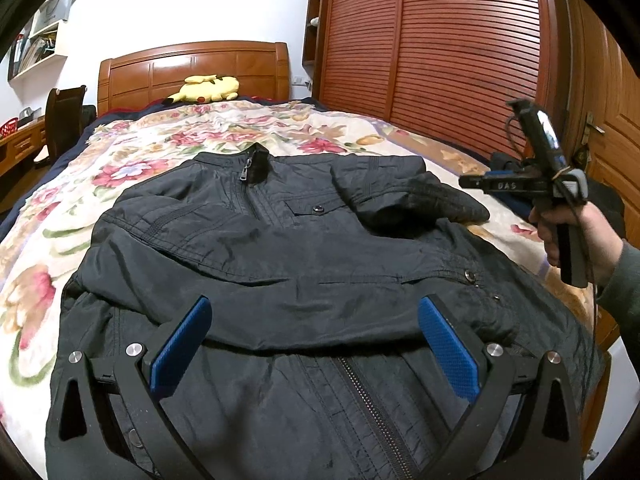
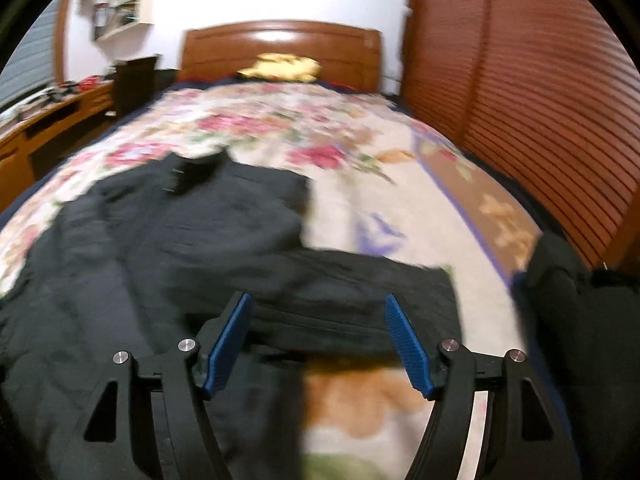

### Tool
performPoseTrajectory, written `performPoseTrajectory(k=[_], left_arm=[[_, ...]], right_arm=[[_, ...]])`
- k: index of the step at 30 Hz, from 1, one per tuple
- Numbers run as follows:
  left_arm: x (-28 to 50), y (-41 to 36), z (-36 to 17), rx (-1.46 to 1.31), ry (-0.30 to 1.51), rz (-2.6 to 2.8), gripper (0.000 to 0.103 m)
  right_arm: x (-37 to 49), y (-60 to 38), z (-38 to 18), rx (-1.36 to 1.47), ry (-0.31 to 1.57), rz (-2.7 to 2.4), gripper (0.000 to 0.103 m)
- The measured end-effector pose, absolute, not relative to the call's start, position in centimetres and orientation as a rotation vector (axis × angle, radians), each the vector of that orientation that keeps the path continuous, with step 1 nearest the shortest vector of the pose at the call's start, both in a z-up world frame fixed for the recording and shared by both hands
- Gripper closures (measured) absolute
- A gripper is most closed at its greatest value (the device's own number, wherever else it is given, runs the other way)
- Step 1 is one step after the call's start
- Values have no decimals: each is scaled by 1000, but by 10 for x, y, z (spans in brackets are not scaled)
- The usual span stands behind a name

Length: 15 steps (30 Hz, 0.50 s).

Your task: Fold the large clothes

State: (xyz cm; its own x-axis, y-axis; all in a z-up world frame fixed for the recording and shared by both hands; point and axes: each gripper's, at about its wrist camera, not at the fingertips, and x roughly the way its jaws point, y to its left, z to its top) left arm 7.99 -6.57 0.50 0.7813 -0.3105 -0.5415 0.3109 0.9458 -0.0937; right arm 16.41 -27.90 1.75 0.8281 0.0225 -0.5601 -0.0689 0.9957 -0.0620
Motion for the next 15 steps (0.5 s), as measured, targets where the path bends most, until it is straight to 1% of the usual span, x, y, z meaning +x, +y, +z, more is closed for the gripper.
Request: performPoseTrajectory(k=[9, 15], left_arm=[[82, -67, 1, 13, 592, -333, 0], [83, -69, 0, 16, 598, -330, 0]], right_arm=[[203, -314, -8, -9, 699, -69, 31], [222, -330, -25, 41, 798, -88, 25]])
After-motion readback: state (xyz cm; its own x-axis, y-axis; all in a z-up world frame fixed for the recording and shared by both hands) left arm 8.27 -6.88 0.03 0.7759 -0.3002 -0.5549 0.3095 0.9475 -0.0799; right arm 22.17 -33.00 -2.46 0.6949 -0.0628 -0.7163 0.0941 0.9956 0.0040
